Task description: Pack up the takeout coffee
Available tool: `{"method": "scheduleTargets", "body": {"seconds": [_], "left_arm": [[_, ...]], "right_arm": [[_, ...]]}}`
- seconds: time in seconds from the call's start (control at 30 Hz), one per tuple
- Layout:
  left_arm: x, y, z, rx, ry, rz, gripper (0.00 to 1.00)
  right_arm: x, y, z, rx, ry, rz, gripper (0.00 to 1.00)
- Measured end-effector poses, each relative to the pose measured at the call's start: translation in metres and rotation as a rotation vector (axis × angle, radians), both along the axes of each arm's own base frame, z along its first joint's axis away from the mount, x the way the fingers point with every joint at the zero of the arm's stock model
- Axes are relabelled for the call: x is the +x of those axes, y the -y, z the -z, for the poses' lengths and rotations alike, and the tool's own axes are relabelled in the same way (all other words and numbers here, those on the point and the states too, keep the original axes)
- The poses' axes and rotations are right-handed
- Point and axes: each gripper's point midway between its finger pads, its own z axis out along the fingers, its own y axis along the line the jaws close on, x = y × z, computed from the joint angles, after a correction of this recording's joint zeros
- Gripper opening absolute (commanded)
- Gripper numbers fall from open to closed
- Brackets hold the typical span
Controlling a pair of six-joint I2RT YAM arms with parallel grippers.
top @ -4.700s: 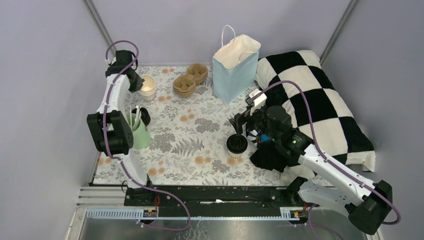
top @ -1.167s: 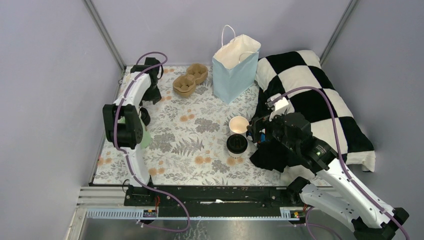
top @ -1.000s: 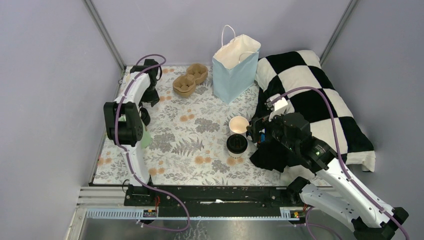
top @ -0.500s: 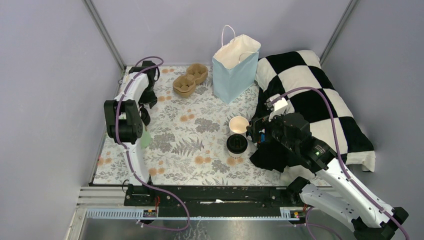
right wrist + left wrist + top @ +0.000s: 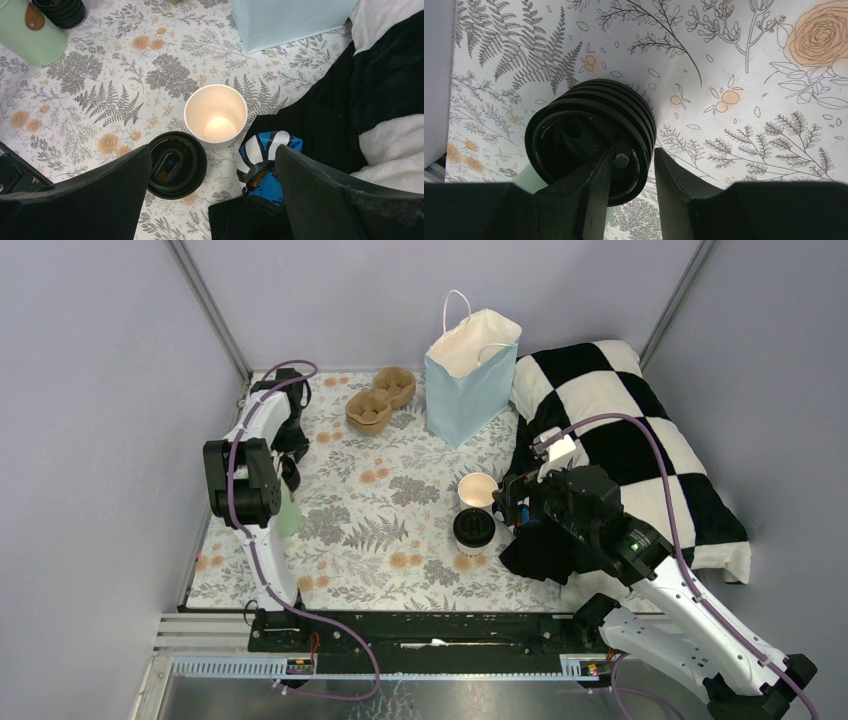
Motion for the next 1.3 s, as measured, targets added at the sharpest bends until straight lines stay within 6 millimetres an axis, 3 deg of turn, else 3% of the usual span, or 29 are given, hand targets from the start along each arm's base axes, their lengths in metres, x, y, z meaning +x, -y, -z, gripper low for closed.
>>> {"method": "scheduleTargets", "body": {"seconds": [0.5,0.93,1.1,1.3], "left_arm": [[0.005,0.002,0.002,-0.010,0.023,-0.001,0.17],[0.005,0.000,-0.002,0.001,0.026,0.000,0.14],[0.013,0.000,-0.020,0.002,0.055,0.002,0.14],[0.029,0.008,-0.058,-0.043,0.147,0.014,0.10]], "right_arm": [[-0.001,-0.001,0.004,-0.003,-0.010,-0.010,1.00],[-0.001,-0.002,0.007,-0.005,-0.015,-0.013,1.00],[-0.001,-0.002,0.007,-0.004,-0.014,-0.014,1.00],[-0.001,-0.003,0.008,-0.007,-0.018,-0.014,1.00]]}}
